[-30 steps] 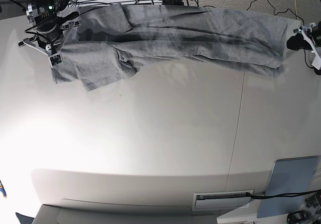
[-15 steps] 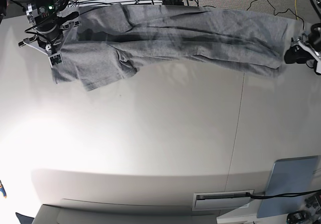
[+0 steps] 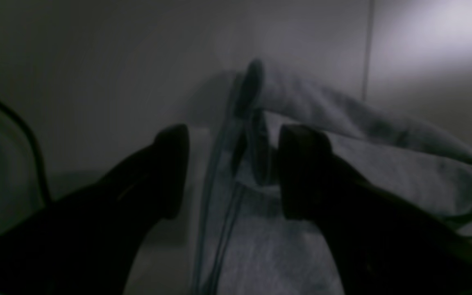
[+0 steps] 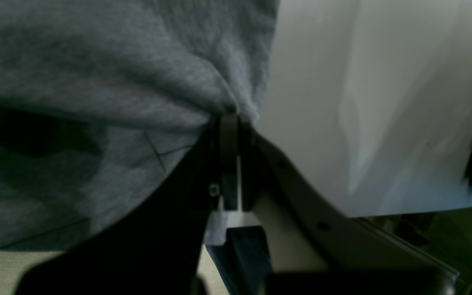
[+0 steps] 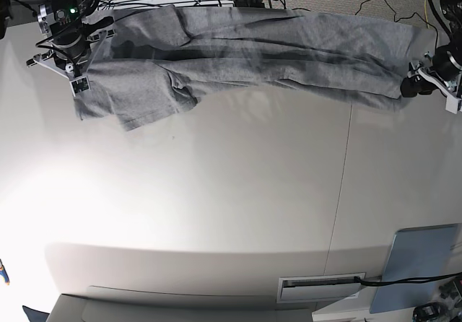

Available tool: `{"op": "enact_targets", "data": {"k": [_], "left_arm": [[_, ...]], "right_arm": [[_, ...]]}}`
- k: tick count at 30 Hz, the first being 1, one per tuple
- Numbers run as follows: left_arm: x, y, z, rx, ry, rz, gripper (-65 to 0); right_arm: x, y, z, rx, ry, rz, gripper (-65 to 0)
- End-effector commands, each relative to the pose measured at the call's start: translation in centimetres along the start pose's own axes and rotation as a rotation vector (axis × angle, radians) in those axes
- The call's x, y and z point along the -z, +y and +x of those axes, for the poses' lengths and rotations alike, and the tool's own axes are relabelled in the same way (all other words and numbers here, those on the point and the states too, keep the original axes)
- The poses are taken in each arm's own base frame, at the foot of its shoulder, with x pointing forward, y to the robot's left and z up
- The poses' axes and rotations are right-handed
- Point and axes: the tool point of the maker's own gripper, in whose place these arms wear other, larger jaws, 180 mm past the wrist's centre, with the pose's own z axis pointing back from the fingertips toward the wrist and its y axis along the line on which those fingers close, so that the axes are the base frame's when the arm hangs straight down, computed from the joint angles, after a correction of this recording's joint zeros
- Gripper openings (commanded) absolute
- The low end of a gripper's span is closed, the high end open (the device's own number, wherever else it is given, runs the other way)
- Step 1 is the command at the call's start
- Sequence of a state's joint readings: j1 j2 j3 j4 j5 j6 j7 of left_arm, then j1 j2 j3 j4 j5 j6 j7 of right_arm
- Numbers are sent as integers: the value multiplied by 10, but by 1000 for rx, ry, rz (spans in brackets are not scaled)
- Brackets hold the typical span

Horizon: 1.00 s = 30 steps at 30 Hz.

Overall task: Fold the T-shirt properly
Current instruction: 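Lower the hem onto the collar edge and adjust the left gripper's hold, then open the left gripper to release its hem corner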

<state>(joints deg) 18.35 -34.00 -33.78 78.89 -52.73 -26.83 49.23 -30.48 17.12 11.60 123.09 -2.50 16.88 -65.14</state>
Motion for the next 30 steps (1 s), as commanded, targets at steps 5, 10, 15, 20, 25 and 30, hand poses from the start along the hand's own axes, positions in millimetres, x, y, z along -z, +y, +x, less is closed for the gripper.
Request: {"op": "enact_targets", "data": {"k": [5, 10, 15, 20, 25, 30], "left_arm": [[-6, -4, 9, 1, 5, -32, -367], [-7, -18, 9, -5, 3, -109, -517], [-7, -18, 9, -6, 6, -109, -650], [-7, -19, 10, -7, 0, -111, -650], [-9, -22, 13, 31, -8, -132, -502], [-8, -16, 8, -9, 20, -102, -218]], "right_arm": [[-4, -9, 6, -4, -26, -30, -650], [-4, -9, 6, -5, -27, -30, -650], [-4, -9, 7, -5, -27, -30, -650], [-4, -9, 7, -5, -30, -30, -650], [-4, -9, 7, -5, -30, -30, -650], [-4, -9, 7, -5, -30, -30, -650]]}}
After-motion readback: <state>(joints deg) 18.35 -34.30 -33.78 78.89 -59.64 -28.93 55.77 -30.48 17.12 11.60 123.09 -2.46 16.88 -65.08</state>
